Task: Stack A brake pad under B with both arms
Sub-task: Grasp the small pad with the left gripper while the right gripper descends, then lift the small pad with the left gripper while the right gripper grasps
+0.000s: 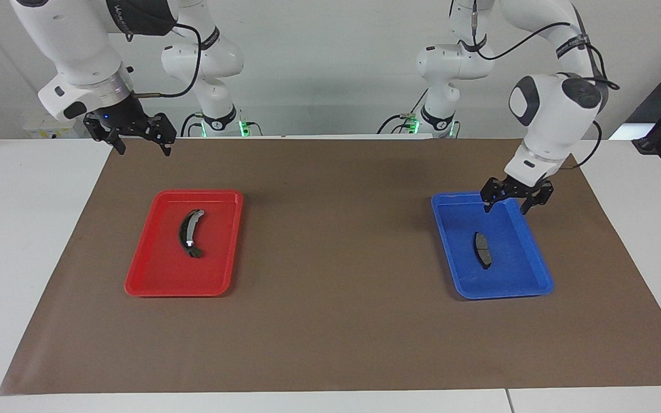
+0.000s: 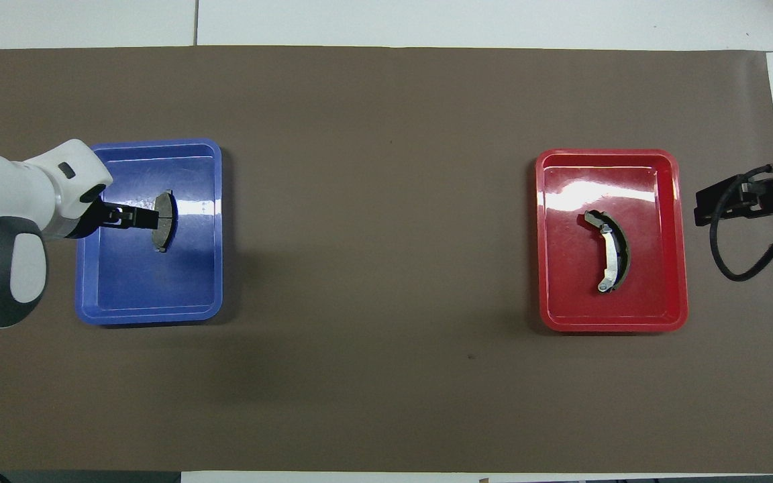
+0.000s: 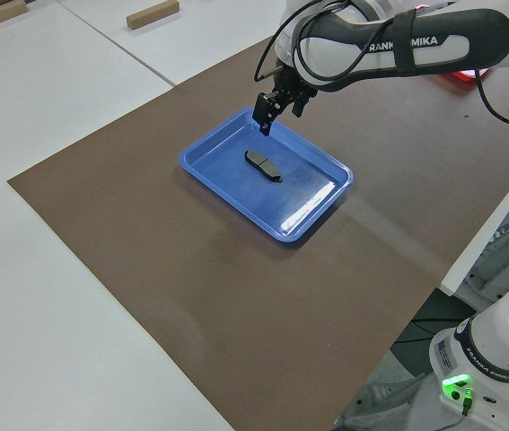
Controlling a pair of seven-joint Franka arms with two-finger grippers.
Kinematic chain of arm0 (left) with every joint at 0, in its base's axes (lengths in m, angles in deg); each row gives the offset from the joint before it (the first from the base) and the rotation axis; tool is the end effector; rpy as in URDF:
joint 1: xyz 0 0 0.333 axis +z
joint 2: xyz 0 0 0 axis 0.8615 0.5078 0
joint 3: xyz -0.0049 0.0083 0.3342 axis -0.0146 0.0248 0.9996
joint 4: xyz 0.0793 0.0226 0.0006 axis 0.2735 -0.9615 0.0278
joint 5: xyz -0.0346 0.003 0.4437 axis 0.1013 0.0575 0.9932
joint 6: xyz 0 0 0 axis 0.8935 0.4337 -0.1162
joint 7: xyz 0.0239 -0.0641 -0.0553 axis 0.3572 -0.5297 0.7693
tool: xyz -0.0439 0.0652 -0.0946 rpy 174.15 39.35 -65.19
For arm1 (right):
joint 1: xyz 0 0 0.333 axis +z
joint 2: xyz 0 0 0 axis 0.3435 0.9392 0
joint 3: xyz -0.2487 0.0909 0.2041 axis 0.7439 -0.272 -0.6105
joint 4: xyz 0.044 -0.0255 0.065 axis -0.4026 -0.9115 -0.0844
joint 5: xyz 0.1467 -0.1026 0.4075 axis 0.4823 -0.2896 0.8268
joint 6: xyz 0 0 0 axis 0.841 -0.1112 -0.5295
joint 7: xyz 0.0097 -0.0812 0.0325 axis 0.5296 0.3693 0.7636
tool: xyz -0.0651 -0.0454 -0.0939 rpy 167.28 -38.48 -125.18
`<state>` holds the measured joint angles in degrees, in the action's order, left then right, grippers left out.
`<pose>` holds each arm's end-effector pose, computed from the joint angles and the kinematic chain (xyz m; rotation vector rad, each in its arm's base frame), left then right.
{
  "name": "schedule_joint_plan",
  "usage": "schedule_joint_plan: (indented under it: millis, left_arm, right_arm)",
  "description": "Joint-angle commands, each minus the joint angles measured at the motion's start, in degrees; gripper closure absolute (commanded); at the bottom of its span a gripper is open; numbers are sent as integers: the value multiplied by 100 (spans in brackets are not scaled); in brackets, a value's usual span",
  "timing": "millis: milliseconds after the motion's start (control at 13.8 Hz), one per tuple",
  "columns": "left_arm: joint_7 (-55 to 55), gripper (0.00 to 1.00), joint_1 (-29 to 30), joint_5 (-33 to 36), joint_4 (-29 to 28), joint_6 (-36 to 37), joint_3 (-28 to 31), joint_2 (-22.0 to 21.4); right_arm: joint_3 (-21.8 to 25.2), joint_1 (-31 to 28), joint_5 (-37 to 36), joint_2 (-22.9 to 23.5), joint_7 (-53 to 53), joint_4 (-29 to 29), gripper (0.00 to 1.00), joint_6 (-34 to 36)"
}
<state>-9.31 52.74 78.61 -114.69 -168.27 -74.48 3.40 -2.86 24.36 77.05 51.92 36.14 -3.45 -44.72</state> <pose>0.5989 -0.0623 0.3786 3.1066 -0.3001 0.1430 0.5914 0.0059 0.6261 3.1014 -0.0699 -0.1515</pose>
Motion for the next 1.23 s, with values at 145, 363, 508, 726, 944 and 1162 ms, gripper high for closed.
schedule_joint_plan:
  millis: [145,363,508,726,944,1162]
  left_arm:
    - [29,6,-74,-23,-408,-1298,61,668]
    - [38,10,15,-23,-470,-1465,61,809]
    - [47,27,14,-23,-479,-1492,61,835]
    - [47,50,15,-23,-584,-1501,61,809]
    - [47,48,23,-23,-716,-1545,69,783]
    - [73,52,23,-23,-716,-1773,69,800]
  right_arm:
    - [-27,-32,0,-340,57,-749,0,-650]
    - [25,-137,0,-902,547,-2120,0,-1748]
    - [26,-251,9,-721,620,-2543,0,-2363]
    - [17,-190,9,-184,602,-3044,0,-3522]
    - [17,-190,9,-139,602,-3825,0,-4560]
    - [17,-181,9,-16,594,-4100,0,-5055]
